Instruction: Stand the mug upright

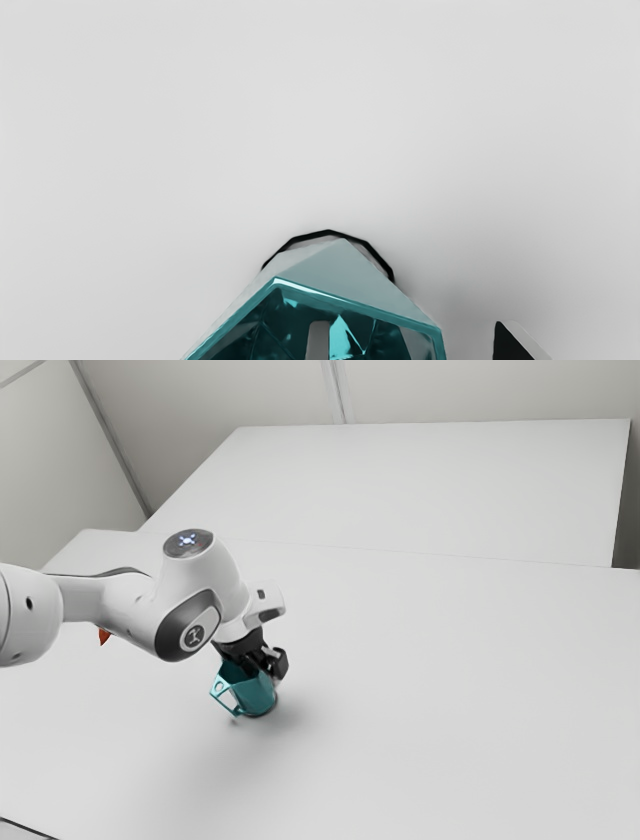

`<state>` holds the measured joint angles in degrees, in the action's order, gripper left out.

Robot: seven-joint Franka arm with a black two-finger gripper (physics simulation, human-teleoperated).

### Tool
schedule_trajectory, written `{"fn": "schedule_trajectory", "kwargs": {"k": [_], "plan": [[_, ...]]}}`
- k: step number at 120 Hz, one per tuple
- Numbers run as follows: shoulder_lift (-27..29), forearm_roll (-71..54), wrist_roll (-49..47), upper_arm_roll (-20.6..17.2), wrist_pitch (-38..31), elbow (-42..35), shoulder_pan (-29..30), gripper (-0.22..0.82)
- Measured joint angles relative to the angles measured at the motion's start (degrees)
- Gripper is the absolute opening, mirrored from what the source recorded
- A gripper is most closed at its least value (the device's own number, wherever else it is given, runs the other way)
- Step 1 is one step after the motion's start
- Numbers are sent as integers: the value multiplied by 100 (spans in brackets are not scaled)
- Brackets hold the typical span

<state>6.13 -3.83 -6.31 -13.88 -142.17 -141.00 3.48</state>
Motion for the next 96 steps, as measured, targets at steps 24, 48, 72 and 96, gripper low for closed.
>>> {"fn": "schedule_trajectory", "kwargs": {"k": [24,48,72,96], "plan": [[130,10,-10,0,-34,21,1,48],[237,22,7,0,-16,126,2,55],[179,206,25,0,754,1041,6,57],[-68,289,35,-10,1908,2115,-36,58]]}}
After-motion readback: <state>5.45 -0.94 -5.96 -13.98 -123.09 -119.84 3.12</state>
